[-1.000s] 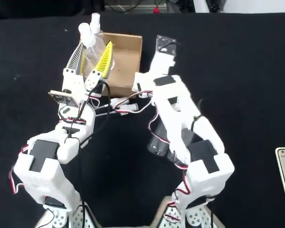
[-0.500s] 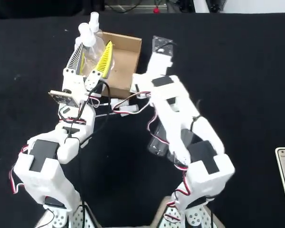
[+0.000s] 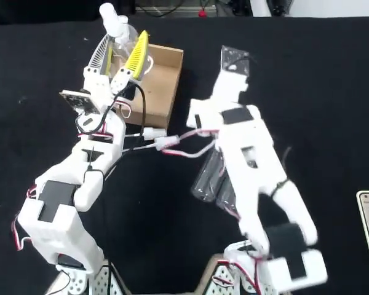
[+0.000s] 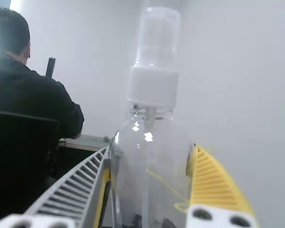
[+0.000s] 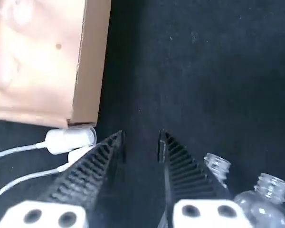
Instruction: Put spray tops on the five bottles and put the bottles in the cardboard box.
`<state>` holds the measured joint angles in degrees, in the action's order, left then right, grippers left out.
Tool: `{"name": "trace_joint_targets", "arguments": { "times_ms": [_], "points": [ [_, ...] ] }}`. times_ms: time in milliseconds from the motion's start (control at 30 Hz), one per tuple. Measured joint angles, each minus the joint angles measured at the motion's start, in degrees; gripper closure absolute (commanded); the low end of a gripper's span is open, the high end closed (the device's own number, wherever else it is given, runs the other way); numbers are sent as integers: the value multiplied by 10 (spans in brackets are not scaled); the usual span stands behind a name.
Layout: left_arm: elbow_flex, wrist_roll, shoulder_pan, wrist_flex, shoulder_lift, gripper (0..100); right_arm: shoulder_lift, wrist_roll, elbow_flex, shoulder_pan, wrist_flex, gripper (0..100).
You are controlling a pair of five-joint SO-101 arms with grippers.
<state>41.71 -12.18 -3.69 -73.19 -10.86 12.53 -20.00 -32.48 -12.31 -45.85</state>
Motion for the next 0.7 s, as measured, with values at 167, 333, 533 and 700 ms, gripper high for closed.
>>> {"name": "trace_joint_targets", "arguments": {
  "times_ms": [167, 333, 533, 700],
  "points": [
    [-6, -2, 0, 0, -57, 780, 111, 8, -135, 0, 86, 882],
    [-44, 3, 0, -18, -132, 780, 167, 8, -192, 0, 111, 882],
    [-115, 79, 0, -86, -238, 780, 174, 30, -238, 0, 115, 882],
    [-158, 91, 0, -133, -319, 780, 177, 39, -265, 0, 129, 882]
  ]
}}
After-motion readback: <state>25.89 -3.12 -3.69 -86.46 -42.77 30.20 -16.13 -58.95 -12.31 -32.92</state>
